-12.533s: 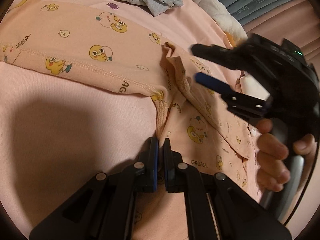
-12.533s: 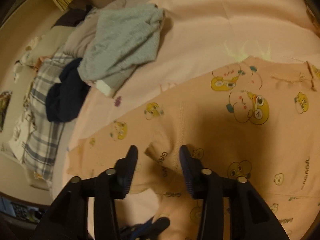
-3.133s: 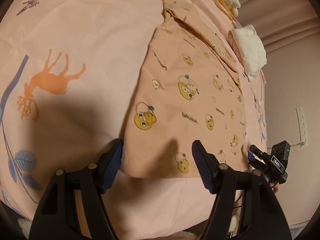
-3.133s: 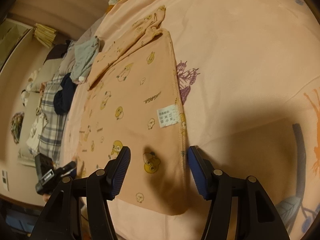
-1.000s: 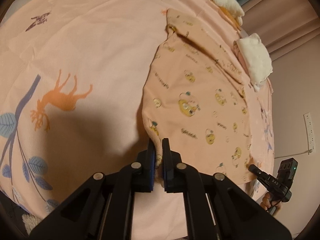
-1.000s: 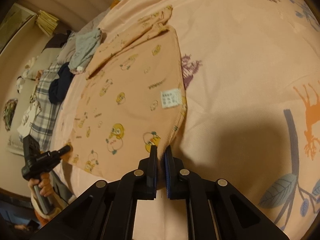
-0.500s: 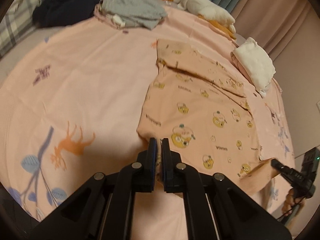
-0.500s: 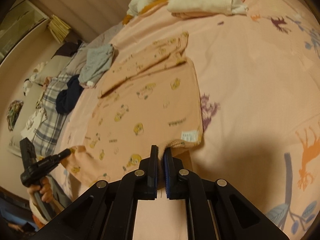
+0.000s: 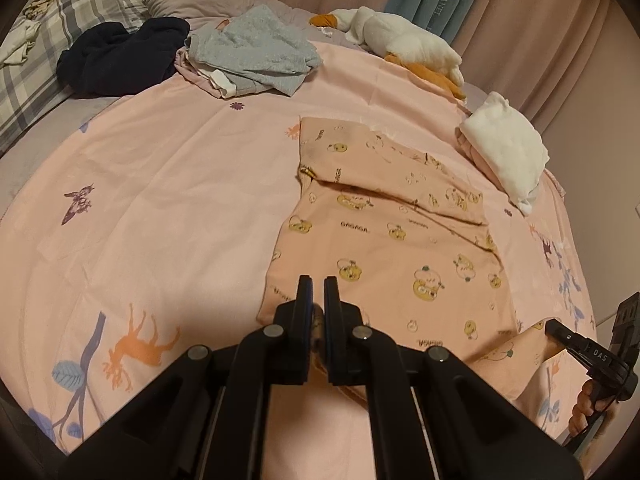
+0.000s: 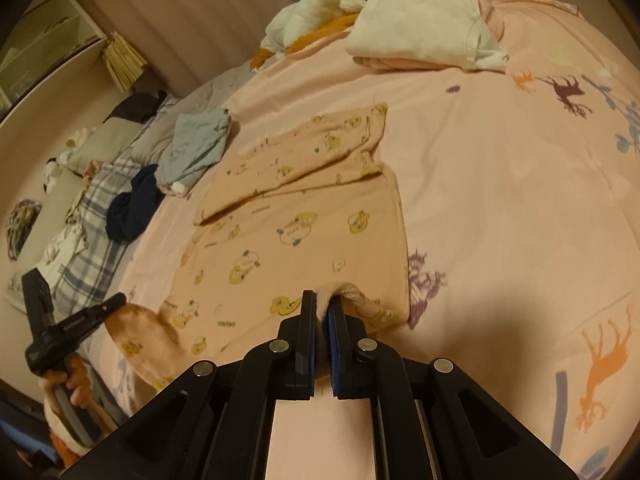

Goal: Fold small clothes
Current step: 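Lift the hem with both tools and fold it up toward the collar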

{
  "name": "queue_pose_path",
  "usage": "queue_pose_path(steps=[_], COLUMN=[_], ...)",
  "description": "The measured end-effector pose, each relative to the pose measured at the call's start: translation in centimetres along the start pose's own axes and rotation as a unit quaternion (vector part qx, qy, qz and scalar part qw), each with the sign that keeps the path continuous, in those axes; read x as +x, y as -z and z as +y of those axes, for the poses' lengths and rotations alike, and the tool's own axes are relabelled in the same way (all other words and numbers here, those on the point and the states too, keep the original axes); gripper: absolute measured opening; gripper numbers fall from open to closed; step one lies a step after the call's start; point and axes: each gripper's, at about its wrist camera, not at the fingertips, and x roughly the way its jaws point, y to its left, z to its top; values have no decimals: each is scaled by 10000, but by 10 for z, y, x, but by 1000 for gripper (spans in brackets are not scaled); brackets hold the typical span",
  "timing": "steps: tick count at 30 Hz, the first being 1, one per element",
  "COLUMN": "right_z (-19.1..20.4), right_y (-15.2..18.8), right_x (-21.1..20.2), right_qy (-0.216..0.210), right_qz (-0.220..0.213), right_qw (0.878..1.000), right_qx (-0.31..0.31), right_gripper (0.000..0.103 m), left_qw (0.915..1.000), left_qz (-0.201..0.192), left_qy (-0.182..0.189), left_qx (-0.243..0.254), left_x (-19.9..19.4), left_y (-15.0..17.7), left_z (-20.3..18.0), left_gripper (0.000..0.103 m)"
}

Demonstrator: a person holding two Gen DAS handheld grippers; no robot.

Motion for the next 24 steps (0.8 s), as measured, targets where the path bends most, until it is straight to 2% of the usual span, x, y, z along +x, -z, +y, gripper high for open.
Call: queue_pose_path(steps=[9,13,20,24], right_z=[-5,-6,-5,-6], right_y=[-36,-52,-86,-109], right_x=[11,17,27,35], right_qy=[-44,-54,14,105], right_qz=[-211,-257,-294,-310], right_qw=[9997,9996,9996,9995], right_qx=[83,94,-12,17], right_gripper=[7,7,7,7], left_qw=[9988,9982,9967,9958], left_qz=[-331,-304,-520,-753], left_qy=[42,209,219,-3], left_qx=[-361,-478,-584,-518], left_x=[15,30,47,52], left_y=[-35,-53,-91,-119], left_z=[0,-2,-6,-6], left_gripper=[5,5,4,4])
